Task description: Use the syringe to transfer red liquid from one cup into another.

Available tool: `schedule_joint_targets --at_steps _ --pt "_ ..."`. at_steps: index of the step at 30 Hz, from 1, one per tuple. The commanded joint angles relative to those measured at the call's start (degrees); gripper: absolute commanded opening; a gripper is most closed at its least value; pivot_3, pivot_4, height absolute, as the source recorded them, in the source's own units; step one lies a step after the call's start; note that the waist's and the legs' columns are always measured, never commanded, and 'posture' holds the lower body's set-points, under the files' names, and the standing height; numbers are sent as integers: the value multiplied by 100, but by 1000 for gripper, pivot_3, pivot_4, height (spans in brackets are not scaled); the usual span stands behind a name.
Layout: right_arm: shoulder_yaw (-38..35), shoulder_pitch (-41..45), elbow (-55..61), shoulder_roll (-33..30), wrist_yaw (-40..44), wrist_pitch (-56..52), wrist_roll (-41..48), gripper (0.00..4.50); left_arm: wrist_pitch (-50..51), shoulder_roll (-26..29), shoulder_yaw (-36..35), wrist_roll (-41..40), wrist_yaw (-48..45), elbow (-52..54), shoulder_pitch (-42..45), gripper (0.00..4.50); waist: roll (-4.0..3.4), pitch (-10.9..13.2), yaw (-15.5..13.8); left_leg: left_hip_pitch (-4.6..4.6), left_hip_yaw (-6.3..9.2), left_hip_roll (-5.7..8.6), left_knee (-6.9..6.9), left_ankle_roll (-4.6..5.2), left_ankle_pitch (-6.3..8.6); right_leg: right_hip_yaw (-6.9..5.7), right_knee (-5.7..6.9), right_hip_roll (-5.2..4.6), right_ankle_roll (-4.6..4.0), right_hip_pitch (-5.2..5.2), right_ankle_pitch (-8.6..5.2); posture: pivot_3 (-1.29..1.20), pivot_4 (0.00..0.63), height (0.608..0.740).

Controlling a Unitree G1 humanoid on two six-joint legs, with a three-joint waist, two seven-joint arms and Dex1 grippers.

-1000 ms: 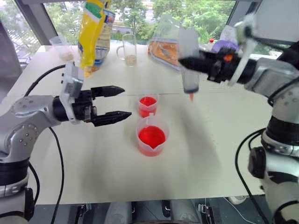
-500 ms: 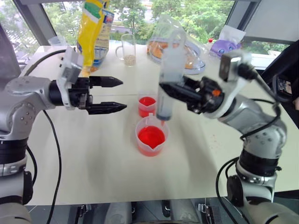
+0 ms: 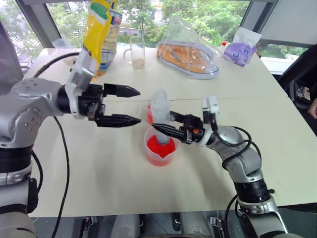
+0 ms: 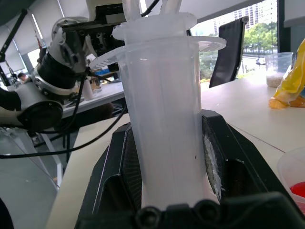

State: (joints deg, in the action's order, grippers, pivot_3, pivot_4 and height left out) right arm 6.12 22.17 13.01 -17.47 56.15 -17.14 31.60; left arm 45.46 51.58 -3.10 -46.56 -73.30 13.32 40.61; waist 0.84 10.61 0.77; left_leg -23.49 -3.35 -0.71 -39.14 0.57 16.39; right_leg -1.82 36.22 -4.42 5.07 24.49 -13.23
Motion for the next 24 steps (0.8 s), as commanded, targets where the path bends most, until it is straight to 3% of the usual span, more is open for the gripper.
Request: schedule_joint_targets --at_steps 1,24 --pt "39 4 58 37 61 299 -73 1373 -201 145 0 153 -209 62 -8 4500 0 0 0 1 0 0 0 0 0 0 0 0 0 0 0 0 150 740" --pt "252 -94 -171 -108 231 582 -360 1373 465 -605 3 -502 96 122 514 4500 1 0 -5 8 3 -1 -3 -3 -2 1 7 2 0 -6 0 0 150 740"
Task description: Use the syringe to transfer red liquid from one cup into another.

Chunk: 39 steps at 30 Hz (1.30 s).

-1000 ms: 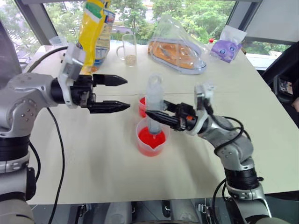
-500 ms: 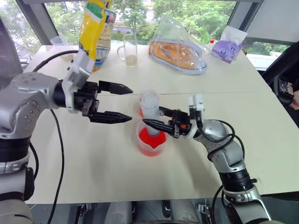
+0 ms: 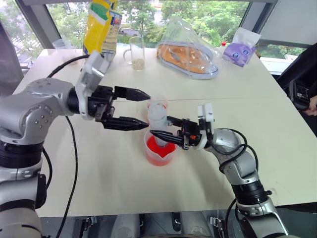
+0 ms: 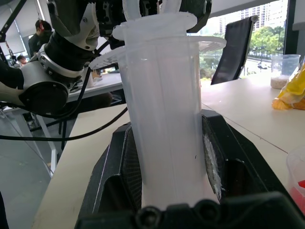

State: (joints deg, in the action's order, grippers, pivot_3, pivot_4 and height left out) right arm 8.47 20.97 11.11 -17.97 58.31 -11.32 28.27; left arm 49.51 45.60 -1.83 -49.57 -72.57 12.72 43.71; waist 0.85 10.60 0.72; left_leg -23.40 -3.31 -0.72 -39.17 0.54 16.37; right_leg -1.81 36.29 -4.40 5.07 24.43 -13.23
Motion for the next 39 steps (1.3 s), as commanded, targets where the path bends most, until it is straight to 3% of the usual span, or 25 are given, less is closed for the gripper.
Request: schedule_joint_targets --at_steps 1,8,9,12,18,39 --pt "19 30 24 -68 19 -3 -29 1373 65 -11 -113 -208 18 202 202 4500 0 0 0 0 0 0 0 0 0 0 0 0 0 0 0 0 150 740" --pt "42 0 64 -135 41 -20 -22 1373 35 -142 17 -156 37 270 157 4500 0 0 -2 2 0 0 0 -1 -1 0 0 0 0 -3 0 0 150 740" --pt "40 -4 70 -145 44 -21 -19 1373 37 -148 31 -155 24 259 148 4247 0 0 -2 2 0 0 0 -1 -1 0 0 0 0 -3 0 0 150 740" --pt "37 -6 94 -168 43 -31 1 1373 27 -152 69 -138 -21 215 130 3178 0 0 -1 2 0 0 0 -1 -1 0 0 0 0 -3 0 0 150 740" --pt "38 39 185 -151 6 -73 35 1373 7 -168 110 -97 -67 175 138 51 0 0 -2 2 1 1 0 -1 -1 0 0 0 0 -3 0 0 150 740" --pt "208 59 180 -337 217 -391 112 1373 206 -321 -237 -279 216 -168 732 51 0 0 -4 2 2 1 -1 -1 -1 0 1 0 0 -2 0 0 150 740"
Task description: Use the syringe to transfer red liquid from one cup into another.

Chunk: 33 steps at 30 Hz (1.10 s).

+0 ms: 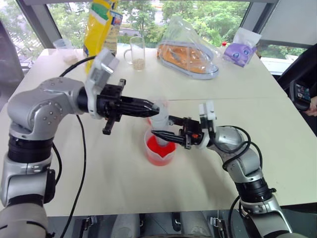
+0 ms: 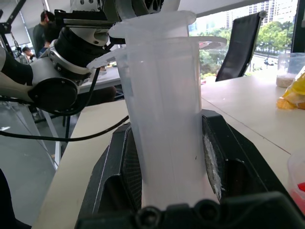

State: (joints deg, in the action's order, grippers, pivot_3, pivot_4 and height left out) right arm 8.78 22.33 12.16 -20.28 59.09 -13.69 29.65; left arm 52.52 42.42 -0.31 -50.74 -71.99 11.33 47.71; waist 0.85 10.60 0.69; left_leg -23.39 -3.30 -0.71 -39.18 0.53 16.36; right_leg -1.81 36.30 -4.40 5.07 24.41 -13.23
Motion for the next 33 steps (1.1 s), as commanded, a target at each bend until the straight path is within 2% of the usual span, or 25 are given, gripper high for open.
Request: schedule_joint_targets --at_steps 1,33 --pt "181 -78 76 -113 141 -167 -18 1373 -81 0 -401 -164 161 -51 367 51 0 0 0 0 0 0 0 0 0 0 0 0 0 0 0 0 150 740" --pt "224 -26 121 -160 139 -314 48 1373 -158 28 -389 -23 190 -245 566 51 0 0 -1 0 0 0 0 0 0 0 0 0 0 0 0 0 150 740"
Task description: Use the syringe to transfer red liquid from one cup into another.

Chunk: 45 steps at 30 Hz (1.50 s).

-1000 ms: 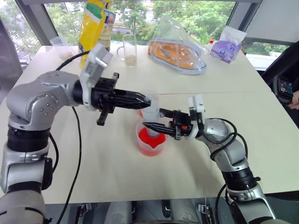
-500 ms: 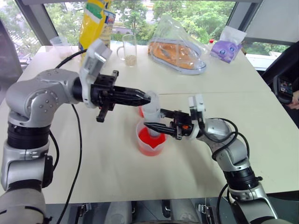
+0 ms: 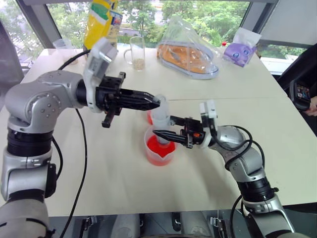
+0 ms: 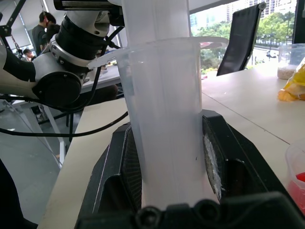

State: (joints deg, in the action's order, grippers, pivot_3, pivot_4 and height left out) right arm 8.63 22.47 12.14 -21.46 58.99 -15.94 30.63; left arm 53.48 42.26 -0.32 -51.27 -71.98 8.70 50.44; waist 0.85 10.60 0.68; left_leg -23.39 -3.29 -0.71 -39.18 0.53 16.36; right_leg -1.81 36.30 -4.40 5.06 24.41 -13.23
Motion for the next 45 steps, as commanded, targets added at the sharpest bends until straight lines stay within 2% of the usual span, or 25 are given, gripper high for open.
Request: schedule_joint_targets --at_steps 1,6,9,11,12,15,16,26,33,38,45 --pt "224 -16 139 -33 134 -98 -35 1373 -256 60 -358 60 180 32 251 51 0 0 0 0 0 0 0 0 0 0 0 0 0 0 0 0 150 740" --pt "116 136 275 13 15 -171 68 1373 -97 99 -293 43 204 130 31 51 0 0 0 0 0 0 0 0 0 0 0 0 0 0 0 0 150 740" --pt "48 220 410 43 -79 -282 152 1373 94 91 -314 -48 317 137 -32 1039 0 0 1 0 2 0 0 0 0 0 0 0 0 0 0 0 150 740" --pt "9 247 502 43 -121 -363 203 1373 124 115 -329 -52 356 130 -79 1954 0 0 0 0 2 0 0 0 0 0 2 0 0 0 0 0 150 740" --pt "-4 245 546 40 -138 -398 220 1373 125 131 -340 -42 373 140 -113 2609 0 0 1 0 2 0 0 0 0 0 2 0 0 0 0 0 150 740" --pt "-44 235 647 21 -181 -479 273 1373 93 200 -380 -15 403 177 -218 4106 0 0 1 0 2 0 0 0 0 0 2 -1 0 0 0 0 150 740" --pt "-61 235 674 10 -193 -506 295 1373 79 235 -408 -17 411 189 -252 4475 0 0 1 0 2 0 0 0 0 0 3 -1 0 0 0 0 150 740" --pt "-573 482 923 -43 -647 -1148 922 1373 -204 943 -1228 92 425 38 -790 4475 0 0 -4 0 2 0 0 -1 0 -1 4 -2 0 2 0 0 150 740" --pt "-746 817 708 -70 -687 -1263 1069 1373 -413 978 -1421 187 662 34 -1081 4475 0 0 -2 0 1 0 0 -1 0 -1 4 -3 0 2 0 0 150 740" --pt "-1075 1936 -242 -117 -577 -1280 1153 1373 -544 912 -1503 182 846 22 -1095 4475 -1 1 15 0 -3 0 -1 -4 -2 0 5 -3 -1 5 1 0 150 740" --pt "-1091 3382 -3083 264 -86 -87 387 1373 -686 882 -1517 166 952 36 -1167 4475 -1 1 19 0 -4 0 2 -3 -2 -1 8 -3 -2 5 1 0 150 740"
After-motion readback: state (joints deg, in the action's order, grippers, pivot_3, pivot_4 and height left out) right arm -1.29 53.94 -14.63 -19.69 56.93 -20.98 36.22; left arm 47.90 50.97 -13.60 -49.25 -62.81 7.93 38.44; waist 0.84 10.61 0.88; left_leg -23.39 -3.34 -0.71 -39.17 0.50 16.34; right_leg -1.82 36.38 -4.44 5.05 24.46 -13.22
